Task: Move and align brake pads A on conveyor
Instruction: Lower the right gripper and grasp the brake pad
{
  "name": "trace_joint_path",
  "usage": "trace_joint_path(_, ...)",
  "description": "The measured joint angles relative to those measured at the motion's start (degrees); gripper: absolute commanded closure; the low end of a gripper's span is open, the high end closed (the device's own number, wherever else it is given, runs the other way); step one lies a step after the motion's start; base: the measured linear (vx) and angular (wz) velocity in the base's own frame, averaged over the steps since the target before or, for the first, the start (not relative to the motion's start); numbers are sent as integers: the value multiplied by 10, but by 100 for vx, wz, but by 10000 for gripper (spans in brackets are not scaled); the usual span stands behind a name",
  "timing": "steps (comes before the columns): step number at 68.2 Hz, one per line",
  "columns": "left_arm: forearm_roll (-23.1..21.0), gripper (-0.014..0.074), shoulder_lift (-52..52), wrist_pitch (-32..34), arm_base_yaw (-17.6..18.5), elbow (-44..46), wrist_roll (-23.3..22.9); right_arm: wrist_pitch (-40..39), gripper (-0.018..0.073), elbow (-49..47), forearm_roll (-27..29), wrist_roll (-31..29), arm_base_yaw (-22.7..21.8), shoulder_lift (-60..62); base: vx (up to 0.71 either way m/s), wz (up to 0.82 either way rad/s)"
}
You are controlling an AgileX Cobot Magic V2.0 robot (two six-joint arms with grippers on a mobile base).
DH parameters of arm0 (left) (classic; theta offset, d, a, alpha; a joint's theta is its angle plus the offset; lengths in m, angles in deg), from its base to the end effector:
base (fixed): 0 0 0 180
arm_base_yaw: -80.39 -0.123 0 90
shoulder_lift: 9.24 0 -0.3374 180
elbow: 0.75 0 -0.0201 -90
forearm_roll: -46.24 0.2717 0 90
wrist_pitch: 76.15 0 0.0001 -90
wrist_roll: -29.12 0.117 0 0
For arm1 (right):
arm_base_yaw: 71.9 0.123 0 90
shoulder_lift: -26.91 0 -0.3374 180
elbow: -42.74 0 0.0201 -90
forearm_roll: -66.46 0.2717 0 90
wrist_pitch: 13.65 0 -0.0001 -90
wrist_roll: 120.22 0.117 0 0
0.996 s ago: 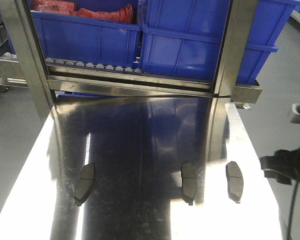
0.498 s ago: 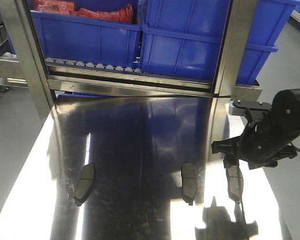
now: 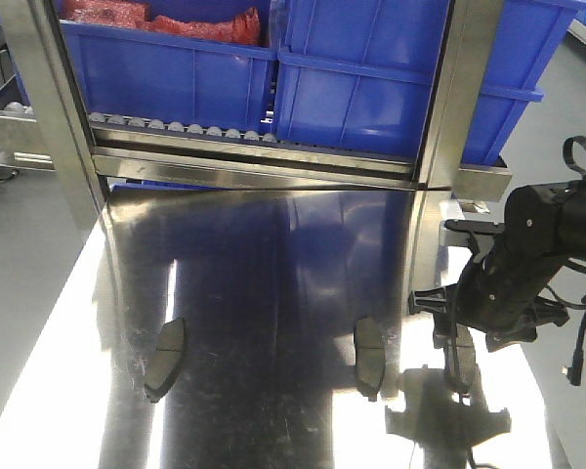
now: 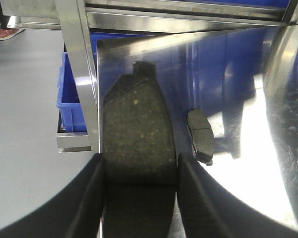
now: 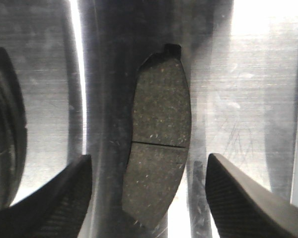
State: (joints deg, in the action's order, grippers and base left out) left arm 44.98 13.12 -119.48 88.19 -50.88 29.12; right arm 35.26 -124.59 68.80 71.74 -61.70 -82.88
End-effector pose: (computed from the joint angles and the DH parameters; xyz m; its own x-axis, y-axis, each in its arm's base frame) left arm 0.0456 -0.0080 0.3012 -0.4337 0.0433 -0.9000 0.1422 0.9896 -0.0210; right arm 0.3653 0.0694 0.1960 -0.9885 0.0592 -0.1392 0.0506 0.9966 0.0647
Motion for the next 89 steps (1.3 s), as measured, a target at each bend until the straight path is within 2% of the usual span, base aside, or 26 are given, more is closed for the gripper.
trace_joint_path(21,0,603,0,0,0,0,0,-2,98,0,-8,2,0,-33,0,0)
trace_joint_path(36,0,603,0,0,0,0,0,-8,146,0,-20,13,0,-40,0,0)
trace_joint_path(50,0,603,0,0,0,0,0,-11,279,-11,-23,13,0,-40,0,0)
trace_joint_path(67,0,603,0,0,0,0,0,-8,575,-13,-23,13,0,-42,0,0)
trace_joint_path(89,0,603,0,0,0,0,0,1,569,-12,-48,13,0,-26,0,0)
